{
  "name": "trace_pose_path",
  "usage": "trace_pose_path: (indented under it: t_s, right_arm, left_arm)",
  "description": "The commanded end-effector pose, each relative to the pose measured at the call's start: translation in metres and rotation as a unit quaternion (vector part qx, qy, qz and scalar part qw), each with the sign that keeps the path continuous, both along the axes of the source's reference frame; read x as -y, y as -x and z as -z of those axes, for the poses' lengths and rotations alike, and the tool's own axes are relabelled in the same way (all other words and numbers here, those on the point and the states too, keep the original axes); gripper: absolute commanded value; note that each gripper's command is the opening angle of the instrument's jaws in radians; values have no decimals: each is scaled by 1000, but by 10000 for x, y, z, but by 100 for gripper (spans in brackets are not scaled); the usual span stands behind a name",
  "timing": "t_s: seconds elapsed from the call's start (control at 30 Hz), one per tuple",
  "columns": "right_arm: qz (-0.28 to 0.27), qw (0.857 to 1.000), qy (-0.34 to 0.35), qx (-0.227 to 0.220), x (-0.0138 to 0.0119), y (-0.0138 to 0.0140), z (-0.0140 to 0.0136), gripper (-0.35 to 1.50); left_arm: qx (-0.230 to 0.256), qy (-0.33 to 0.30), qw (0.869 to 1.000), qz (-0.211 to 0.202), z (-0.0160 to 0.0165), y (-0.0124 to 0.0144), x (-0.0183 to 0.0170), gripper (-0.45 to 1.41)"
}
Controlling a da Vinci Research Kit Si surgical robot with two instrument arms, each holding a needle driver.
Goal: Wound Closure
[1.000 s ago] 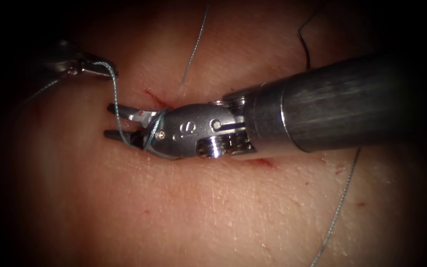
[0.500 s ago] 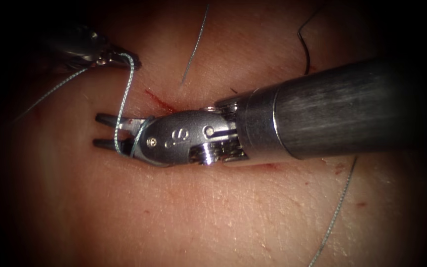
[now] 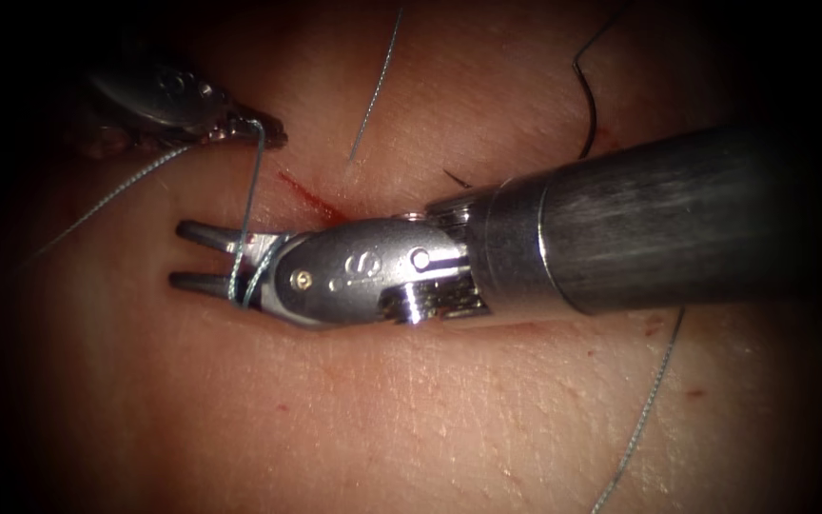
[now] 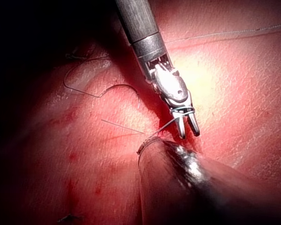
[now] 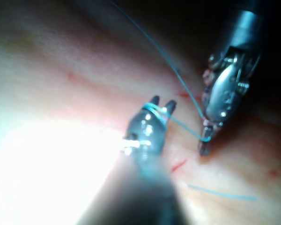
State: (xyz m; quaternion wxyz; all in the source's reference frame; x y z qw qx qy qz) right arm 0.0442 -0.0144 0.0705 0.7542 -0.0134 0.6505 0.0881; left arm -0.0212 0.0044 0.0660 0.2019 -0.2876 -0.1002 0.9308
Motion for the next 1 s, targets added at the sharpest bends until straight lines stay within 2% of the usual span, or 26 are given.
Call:
trace_pose_path:
  t_s: [0.03,0.4,0.5,1.0]
  right_arm:
    - [-8,1000,-8,-12,4,-3,-6,34]
    - [-96,995,-17,-36,-26,34,10,29]
    - [-133,990,-22,-27,-30,45,8,24]
    - [-230,971,-71,1,-45,82,-10,20]
  left_arm:
    - [2,0,1000,-1,-6,5,3,-45]
    - [4,1,1000,-6,-2,-1,18,-45]
    - [6,1,1000,-8,-1,-1,25,-45]
    - [12,-1,1000,-12,0,-4,56,-45]
